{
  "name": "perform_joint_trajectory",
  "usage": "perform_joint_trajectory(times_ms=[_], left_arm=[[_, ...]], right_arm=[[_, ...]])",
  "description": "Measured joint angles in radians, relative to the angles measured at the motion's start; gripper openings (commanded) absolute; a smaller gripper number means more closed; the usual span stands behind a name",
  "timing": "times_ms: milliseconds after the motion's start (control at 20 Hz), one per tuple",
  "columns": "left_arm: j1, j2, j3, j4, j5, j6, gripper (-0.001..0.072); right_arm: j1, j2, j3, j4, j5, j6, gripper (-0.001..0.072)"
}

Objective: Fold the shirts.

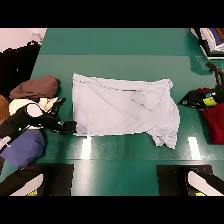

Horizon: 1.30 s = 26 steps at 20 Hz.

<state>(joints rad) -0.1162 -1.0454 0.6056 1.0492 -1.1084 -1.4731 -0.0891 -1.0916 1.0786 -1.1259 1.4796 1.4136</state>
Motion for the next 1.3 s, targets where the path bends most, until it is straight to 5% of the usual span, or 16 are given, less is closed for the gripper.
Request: perform_joint_trajectory(times_ms=[300,550,650,700,800,1050,1300], left_arm=[[0.0,0.017,0.116,0.012,-0.012,0.012,0.0022],[0.0,0.019,0.138,0.013,0.01,0.013,0.0022],[0.0,0.019,0.14,0.013,0.015,0.014,0.0022],[0.0,0.019,0.142,0.013,0.015,0.013,0.0022],[0.0,0.019,0.142,0.013,0.016,0.014,0.0021],[0.0,0.057,0.202,0.025,0.019,0.002,0.0021],[0.0,0.16,0.498,0.127,0.0,-0.017,0.0022]], right_arm=[[-0.23,0.008,-0.257,-0.039,-0.061,-0.012,0.0433],[-0.32,-0.123,-0.365,0.089,-0.165,-0.109,0.043],[-0.305,-0.179,-0.357,0.125,-0.186,-0.13,0.0292],[-0.288,-0.204,-0.349,0.14,-0.196,-0.137,0.0281],[-0.249,-0.243,-0.319,0.151,-0.22,-0.146,0.0011],[-0.183,-0.263,-0.206,0.155,-0.207,-0.156,0.001],[-0.159,-0.118,0.027,0.209,-0.152,-0.156,0.001]])
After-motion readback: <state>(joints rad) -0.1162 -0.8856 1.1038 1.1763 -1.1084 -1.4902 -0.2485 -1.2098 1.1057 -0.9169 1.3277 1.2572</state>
